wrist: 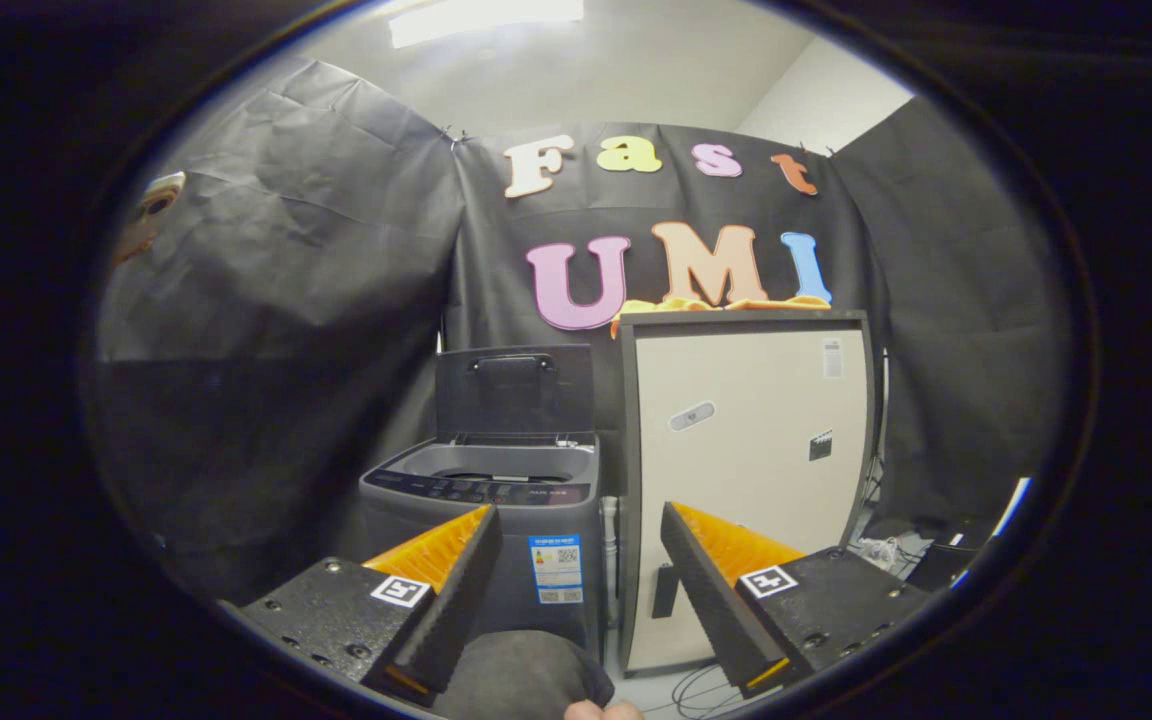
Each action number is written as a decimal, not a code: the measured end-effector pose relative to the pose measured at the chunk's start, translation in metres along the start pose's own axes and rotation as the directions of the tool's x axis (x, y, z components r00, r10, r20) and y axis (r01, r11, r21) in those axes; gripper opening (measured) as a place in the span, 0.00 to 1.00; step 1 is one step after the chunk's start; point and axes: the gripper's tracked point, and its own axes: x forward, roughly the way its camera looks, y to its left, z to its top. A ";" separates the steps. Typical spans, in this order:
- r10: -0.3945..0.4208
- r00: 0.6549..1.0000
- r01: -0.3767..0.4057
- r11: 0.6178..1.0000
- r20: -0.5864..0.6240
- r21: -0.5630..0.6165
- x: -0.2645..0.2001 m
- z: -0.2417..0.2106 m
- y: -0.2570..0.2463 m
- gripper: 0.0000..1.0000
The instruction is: Put the clothes into the washing machine and then close the washing machine lid.
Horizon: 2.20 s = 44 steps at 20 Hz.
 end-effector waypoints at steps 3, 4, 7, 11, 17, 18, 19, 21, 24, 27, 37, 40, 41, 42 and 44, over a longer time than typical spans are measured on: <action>-0.005 1.000 0.005 1.000 0.000 -0.011 0.002 0.003 -0.003 0.97; -0.011 1.000 0.011 1.000 0.003 -0.014 0.003 0.005 -0.006 0.97; -0.023 1.000 0.023 0.999 0.000 0.023 0.010 0.009 -0.013 0.97; -0.044 0.999 0.046 0.997 -0.025 0.065 0.018 0.008 -0.026 0.97; -0.081 0.995 0.086 0.991 -0.055 0.105 0.034 0.015 -0.043 0.97; -0.083 0.995 0.089 0.990 -0.063 0.106 0.037 0.016 -0.044 0.97; -0.085 0.994 0.092 0.991 -0.068 0.102 0.040 0.019 -0.044 0.97; -0.094 0.993 0.099 0.993 -0.066 0.072 0.048 0.027 -0.049 0.97; -0.119 0.991 0.124 0.989 -0.070 0.077 0.062 0.034 -0.057 0.97; -0.125 0.989 0.131 0.987 -0.075 0.089 0.079 0.045 -0.061 0.97; -0.160 0.981 0.169 0.982 -0.109 0.080 0.135 0.084 -0.088 0.97; -0.165 0.976 0.184 0.973 -0.145 0.136 0.156 0.090 -0.098 0.97; -0.168 0.976 0.188 0.970 -0.140 0.152 0.162 0.097 -0.102 0.97; -0.166 0.977 0.186 0.969 -0.131 0.165 0.168 0.107 -0.103 0.97; -0.167 0.979 0.187 0.966 -0.119 0.180 0.179 0.128 -0.108 0.97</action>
